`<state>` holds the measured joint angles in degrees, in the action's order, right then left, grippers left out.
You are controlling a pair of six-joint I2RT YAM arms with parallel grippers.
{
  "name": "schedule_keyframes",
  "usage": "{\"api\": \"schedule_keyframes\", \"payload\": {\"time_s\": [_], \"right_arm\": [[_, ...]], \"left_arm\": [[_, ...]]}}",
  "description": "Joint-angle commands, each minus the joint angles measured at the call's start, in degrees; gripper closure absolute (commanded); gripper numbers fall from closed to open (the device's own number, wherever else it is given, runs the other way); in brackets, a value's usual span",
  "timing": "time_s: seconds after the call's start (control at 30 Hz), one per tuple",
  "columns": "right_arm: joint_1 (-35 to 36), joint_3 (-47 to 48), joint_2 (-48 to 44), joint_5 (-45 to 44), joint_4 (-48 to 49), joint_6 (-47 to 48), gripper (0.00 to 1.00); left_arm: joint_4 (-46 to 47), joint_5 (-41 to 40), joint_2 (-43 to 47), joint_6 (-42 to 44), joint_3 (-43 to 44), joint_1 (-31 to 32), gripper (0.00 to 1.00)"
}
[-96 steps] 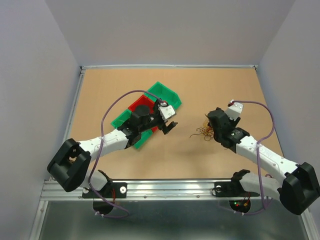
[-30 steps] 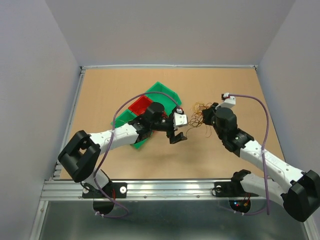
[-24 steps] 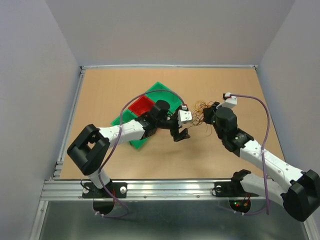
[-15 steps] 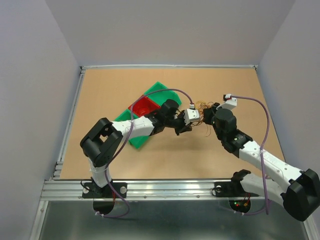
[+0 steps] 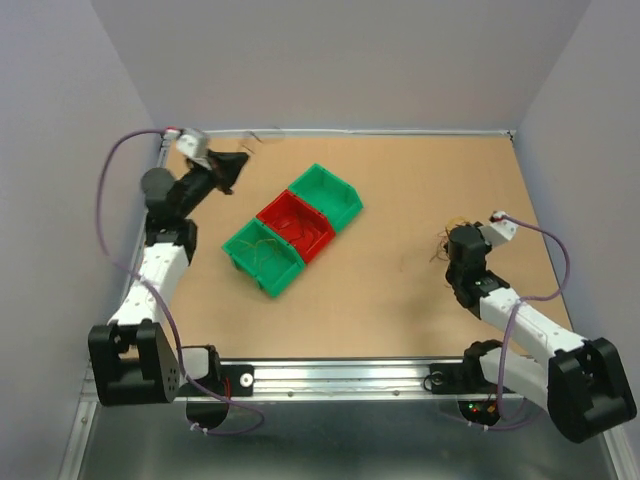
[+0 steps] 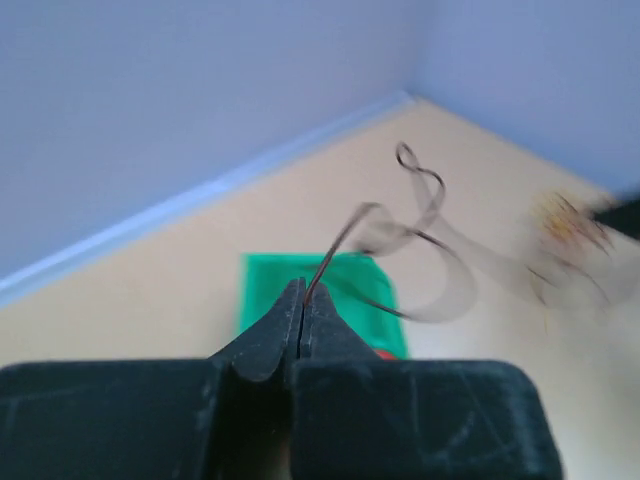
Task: Untangle the cables
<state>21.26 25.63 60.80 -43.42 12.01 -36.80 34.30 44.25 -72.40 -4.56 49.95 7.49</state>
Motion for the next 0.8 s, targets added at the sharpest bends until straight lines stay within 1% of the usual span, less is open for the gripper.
{"api": "schedule_keyframes", "payload": {"time_s": [0.0, 0.03, 0.07, 0.1, 0.13, 0.17, 0.2, 0.23, 0.27, 0.3, 0.33, 0.37, 0.4, 0.43, 0.47, 0.5, 0.53, 0.57, 0.6, 0.63, 0.67, 0.7, 0.77], "right_arm": [[-3.68, -5.74, -10.39, -7.71, 3.02, -6.35, 0.99], [-3.76, -6.72, -12.78, -8.86, 2.67, -7.66, 0.99], [-3.77, -7.86, -15.07, -9.49, 2.32, -8.29, 0.99], [-3.77, -8.74, -17.79, -10.27, 1.97, -8.47, 1.0], [-3.85, -9.62, -19.99, -10.2, 1.88, -8.38, 0.99], [-3.85, -10.68, -23.58, -9.5, 1.88, -7.16, 1.0], [-3.77, -10.86, -24.66, -8.45, 1.88, -6.11, 1.0], [-3.85, -10.6, -25.28, -4.43, 1.88, -4.7, 0.99], [-3.85, -9.64, -25.29, -2.04, 1.88, -1.82, 0.99], [-3.85, -8.85, -24.94, 0.76, 1.79, -0.22, 0.99], [-3.85, -8.06, -23.98, 5.75, 1.79, 0.93, 0.97], [-3.85, -7.44, -23.19, 8.32, 1.79, 2.59, 0.94], [-3.85, -6.04, -21.0, 10.53, 1.79, 3.3, 0.87], [-3.85, -5.33, -19.85, 14.29, 1.79, 4.18, 0.81], [-3.85, -4.63, -18.79, 16.07, 1.79, 4.45, 0.75], [-3.85, -3.4, -16.35, 17.39, 1.7, 4.71, 0.64], [-3.85, -2.78, -15.37, 19.75, 1.7, 5.06, 0.58], [-3.85, -2.43, -14.31, 20.73, 1.7, 5.33, 0.49], [-3.85, -2.08, -13.52, 21.44, 1.7, 5.33, 0.4], [-3.85, -1.55, -12.29, 23.45, 1.79, 5.77, 0.35], [-3.85, -1.37, -11.84, 24.25, 1.88, 6.03, 0.31], [-3.85, -1.2, -11.58, 24.87, 2.05, 6.12, 0.25], [-3.85, -1.28, -11.14, 26.54, 2.75, 6.82, 0.21]], "left_arm": [[20.17, -0.89, 7.09, -24.87, -6.88, -15.7, 1.0], [20.8, -5.36, 9.19, -25.06, -8.98, -16.88, 1.0], [20.72, -7.92, 10.16, -24.63, -9.87, -17.67, 1.0], [21.15, -10.21, 11.04, -24.19, -10.66, -18.03, 1.0], [22.02, -10.76, 11.84, -23.57, -11.36, -18.03, 1.0], [23.43, -9.28, 12.45, -23.57, -12.24, -17.77, 1.0], [25.35, -7.35, 12.29, -23.57, -12.34, -17.33, 1.0], [25.72, -3.86, 12.02, -23.22, -11.99, -15.94, 1.0], [25.72, -2.34, 11.5, -22.26, -11.03, -14.97, 1.0], [25.29, -1.28, 11.32, -21.21, -10.5, -13.91, 1.0], [22.24, 0.03, 11.14, -17.37, -9.71, -11.03, 1.0], [19.86, 0.22, 10.79, -15.07, -8.05, -9.52, 1.0], [17.31, 0.05, 10.44, -12.26, -6.99, -7.68, 1.0], [11.81, -0.39, 9.48, -7.36, -4.71, -3.92, 1.0], [9.23, -0.39, 8.78, -4.96, -3.65, -2.06, 1.0], [5.03, -0.48, 8.16, -3.37, -2.77, -0.64, 1.0], [2.55, -1.26, 6.67, 0.48, -1.63, 0.67, 1.0], [0.17, -1.79, 5.88, 2.17, 0.65, 3.21, 1.0], [-1.94, -2.23, 5.08, 3.49, 1.63, 4.02, 1.0], [-5.44, -3.63, 4.38, 4.2, 2.42, 4.98, 1.0], [-6.96, -4.25, 2.89, 6.9, 4.08, 5.52, 1.0], [-8.01, -4.61, 2.18, 7.54, 4.71, 6.22, 1.0], [-9.87, -5.22, 0.86, 7.9, 5.85, 6.4, 1.0]]}}
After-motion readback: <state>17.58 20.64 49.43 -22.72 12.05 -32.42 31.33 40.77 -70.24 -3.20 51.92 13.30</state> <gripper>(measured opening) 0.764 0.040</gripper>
